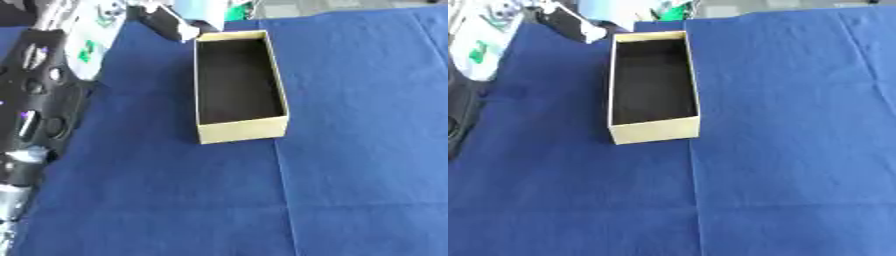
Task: Pick up objects on the table and place them in the box.
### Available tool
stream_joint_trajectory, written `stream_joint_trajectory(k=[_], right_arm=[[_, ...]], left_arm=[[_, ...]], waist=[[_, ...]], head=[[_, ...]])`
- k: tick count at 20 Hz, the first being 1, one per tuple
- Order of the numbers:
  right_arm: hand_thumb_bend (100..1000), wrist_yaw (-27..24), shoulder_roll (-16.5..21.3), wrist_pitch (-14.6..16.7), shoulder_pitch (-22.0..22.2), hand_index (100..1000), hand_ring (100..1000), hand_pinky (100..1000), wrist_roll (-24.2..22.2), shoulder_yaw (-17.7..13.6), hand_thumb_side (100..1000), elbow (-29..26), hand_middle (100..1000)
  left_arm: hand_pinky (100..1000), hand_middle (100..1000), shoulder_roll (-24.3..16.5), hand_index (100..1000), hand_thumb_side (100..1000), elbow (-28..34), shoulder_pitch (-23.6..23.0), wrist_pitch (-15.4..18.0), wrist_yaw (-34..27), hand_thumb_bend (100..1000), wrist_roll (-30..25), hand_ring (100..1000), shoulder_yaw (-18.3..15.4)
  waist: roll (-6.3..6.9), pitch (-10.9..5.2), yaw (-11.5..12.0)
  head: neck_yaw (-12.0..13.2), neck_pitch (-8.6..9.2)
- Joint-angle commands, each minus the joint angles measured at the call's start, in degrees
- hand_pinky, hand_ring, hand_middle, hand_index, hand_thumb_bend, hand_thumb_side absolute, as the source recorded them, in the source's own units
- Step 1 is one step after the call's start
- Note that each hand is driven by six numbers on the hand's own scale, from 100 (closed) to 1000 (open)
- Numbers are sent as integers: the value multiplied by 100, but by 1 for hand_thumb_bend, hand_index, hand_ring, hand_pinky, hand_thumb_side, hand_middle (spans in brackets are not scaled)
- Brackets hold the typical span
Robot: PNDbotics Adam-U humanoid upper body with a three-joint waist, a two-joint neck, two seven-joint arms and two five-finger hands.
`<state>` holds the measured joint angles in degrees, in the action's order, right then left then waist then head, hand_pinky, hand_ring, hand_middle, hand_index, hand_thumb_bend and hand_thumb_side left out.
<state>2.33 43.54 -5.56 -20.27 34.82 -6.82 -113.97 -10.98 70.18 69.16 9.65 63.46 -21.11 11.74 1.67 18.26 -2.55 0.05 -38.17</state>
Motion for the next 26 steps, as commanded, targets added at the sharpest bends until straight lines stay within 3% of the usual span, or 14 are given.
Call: stream_joint_trajectory(k=[1, 6, 7, 8, 15, 21, 25, 26], right_arm=[[100, -93, 76, 28, -109, 782, 781, 709, 9, -39, 917, -62, 721], [100, -142, 19, 44, -192, 782, 781, 709, -14, -10, 918, -62, 721], [100, -147, 12, 49, -203, 782, 780, 709, -19, -5, 922, -62, 721], [100, -151, 8, 53, -213, 782, 780, 709, -25, 0, 919, -62, 721], [100, -153, -17, 72, -212, 782, 780, 710, -24, 11, 920, -62, 720], [100, -147, -32, 77, -192, 782, 779, 710, -7, 15, 920, -62, 718], [100, -142, -50, 87, -188, 779, 777, 710, 5, 19, 917, -62, 714], [100, -139, -52, 97, -194, 779, 777, 710, 4, 23, 917, -62, 715]], left_arm=[[589, 437, 330, 457, 232, -39, 130, -107, 463, 100, 227, 533, 11], [577, 453, 841, 468, 245, -372, -21, -304, 1062, 100, 281, 530, 155], [577, 456, 901, 471, 209, -449, -41, -330, 1138, 100, 228, 539, 174], [578, 459, 946, 472, 248, -524, -55, -353, 1206, 100, 173, 542, 186], [575, 467, 1057, 481, 255, -931, -126, -429, 1597, 100, -272, 563, 239], [564, 464, 1079, 487, 282, -952, -158, -701, 2000, 100, -758, 564, 255], [573, 495, 1093, 538, 313, -961, -147, -782, 2092, 100, -1036, 592, 290], [594, 540, 1104, 621, 374, -1000, -145, -785, 2102, 100, -1152, 629, 287]], waist=[[54, -127, -41], [50, -116, -124], [49, -115, -139], [49, -113, -153], [56, -100, -203], [67, -91, -219], [76, -82, -248], [77, -79, -261]], head=[[99, 66], [215, 136], [230, 141], [243, 148], [263, 178], [267, 209], [306, 227], [313, 229]])
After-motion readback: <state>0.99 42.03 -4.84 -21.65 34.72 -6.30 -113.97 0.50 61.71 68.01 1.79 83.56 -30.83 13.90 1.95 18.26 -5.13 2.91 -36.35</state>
